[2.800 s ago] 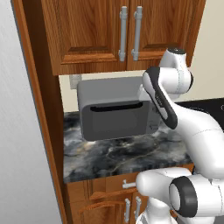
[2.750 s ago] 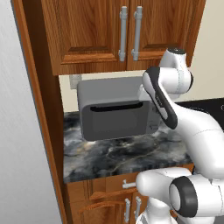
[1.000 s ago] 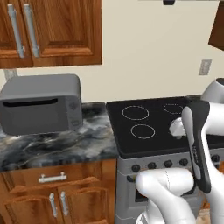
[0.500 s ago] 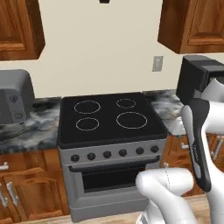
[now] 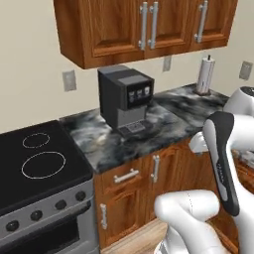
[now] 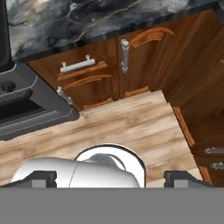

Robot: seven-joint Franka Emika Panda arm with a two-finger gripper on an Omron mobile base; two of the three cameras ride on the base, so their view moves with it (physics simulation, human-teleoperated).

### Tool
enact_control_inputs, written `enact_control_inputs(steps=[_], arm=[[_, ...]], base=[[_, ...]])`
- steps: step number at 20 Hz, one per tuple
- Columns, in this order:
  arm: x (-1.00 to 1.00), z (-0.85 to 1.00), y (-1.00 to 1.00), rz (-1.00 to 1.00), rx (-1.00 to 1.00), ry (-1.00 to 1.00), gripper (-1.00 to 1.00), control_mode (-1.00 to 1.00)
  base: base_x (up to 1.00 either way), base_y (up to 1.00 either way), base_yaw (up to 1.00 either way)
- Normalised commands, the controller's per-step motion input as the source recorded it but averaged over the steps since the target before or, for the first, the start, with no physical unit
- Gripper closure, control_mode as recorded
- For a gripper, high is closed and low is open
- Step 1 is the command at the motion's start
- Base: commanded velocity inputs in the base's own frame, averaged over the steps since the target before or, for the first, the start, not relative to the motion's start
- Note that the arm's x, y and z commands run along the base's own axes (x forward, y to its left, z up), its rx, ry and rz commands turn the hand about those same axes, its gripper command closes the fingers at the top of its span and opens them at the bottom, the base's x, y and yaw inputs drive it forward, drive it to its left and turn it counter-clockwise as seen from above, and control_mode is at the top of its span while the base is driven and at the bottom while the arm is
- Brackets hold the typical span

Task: Navigate to the sink.

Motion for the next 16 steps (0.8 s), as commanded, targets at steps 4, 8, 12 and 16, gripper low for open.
enact_control_inputs(steps=[4, 8, 12, 16], arm=[[0.0, 0.0, 0.0, 0.0, 0.0, 0.0, -1.0, 1.0], [0.0, 0.0, 0.0, 0.0, 0.0, 0.0, -1.0, 1.0], [0.0, 0.0, 0.0, 0.0, 0.0, 0.0, -1.0, 1.0], [0.0, 0.0, 0.0, 0.0, 0.0, 0.0, -1.0, 1.0]], base=[[0.0, -0.52, -0.9], [0.0, 0.0, -1.0], [0.0, 0.0, -1.0], [0.01, 0.05, -1.0]])
